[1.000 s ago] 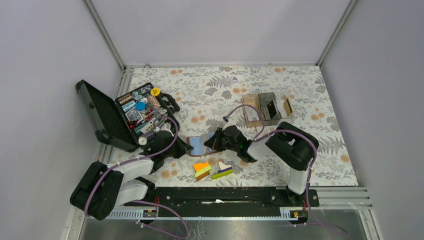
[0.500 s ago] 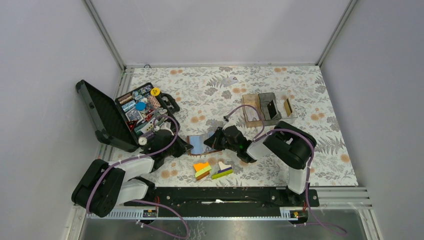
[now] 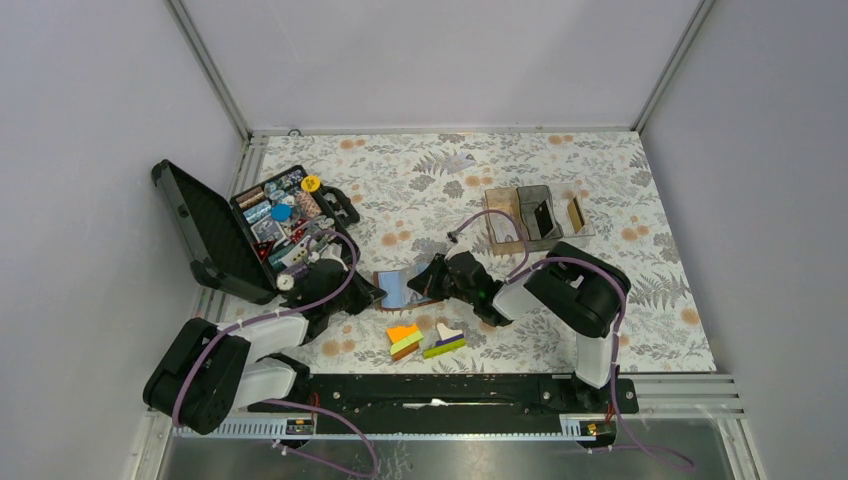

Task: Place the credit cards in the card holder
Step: Insert the credit card into the card holder.

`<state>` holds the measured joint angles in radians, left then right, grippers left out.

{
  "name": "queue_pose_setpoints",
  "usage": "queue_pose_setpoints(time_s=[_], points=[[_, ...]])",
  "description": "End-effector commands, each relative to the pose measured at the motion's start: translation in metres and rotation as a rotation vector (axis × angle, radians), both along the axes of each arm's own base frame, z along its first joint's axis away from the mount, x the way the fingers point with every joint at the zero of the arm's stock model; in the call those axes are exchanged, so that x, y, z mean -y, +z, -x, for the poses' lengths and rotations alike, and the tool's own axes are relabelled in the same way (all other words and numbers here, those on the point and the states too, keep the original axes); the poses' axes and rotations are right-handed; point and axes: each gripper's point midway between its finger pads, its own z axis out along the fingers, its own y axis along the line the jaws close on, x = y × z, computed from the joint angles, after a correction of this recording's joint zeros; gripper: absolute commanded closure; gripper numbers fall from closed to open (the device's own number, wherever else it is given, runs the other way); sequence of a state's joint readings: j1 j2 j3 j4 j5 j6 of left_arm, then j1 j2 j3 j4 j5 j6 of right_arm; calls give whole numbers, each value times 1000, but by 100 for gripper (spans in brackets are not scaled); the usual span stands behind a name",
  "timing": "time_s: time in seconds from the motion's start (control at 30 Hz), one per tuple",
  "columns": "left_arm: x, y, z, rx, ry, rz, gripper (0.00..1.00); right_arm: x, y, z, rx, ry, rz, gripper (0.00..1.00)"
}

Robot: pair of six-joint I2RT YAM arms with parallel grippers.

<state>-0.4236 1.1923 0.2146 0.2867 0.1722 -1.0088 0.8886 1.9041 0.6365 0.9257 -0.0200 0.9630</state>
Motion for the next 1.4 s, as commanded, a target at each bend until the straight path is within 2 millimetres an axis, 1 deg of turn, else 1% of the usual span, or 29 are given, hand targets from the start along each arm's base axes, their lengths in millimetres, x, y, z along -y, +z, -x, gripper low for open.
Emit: queue_pose_setpoints(time_s=[0.0, 0.13, 0.23, 0.33, 0.47, 0.53, 0.73, 0.93, 1.0, 1.07, 1.13, 1.37], points=[[1, 0, 2, -1, -31, -14, 100, 16, -43, 11, -54, -11, 143, 100], [2, 1, 1, -2, -35, -14, 100, 15, -47, 16, -78, -15, 162, 100], [1, 1, 1, -2, -34, -17, 100, 20, -50, 18, -98, -30, 182, 100], [0, 2, 1, 2, -35, -20, 100, 24, -50, 20, -115, -38, 187, 100], [1, 3, 1, 5, -37, -19, 98, 22, -51, 23, -129, -26, 192, 100], [1, 3, 1, 5, -39, -19, 96, 23, -52, 23, -126, -26, 202, 95], [0, 6, 1, 13, -42, -19, 87, 24, -38, 14, -67, -13, 255, 82], [4, 9, 0, 29, -70, -13, 79, 24, -29, 8, -16, 4, 329, 71], [6, 8, 0, 29, -81, -12, 81, 24, -26, 6, 0, 5, 351, 67], [7, 8, -1, 28, -85, -9, 90, 26, -24, 5, 14, 7, 376, 63], [7, 6, 0, 23, -87, -7, 95, 28, -20, 2, 35, 6, 403, 59], [7, 6, 1, 19, -86, -3, 96, 33, -10, -6, 89, 23, 490, 50]])
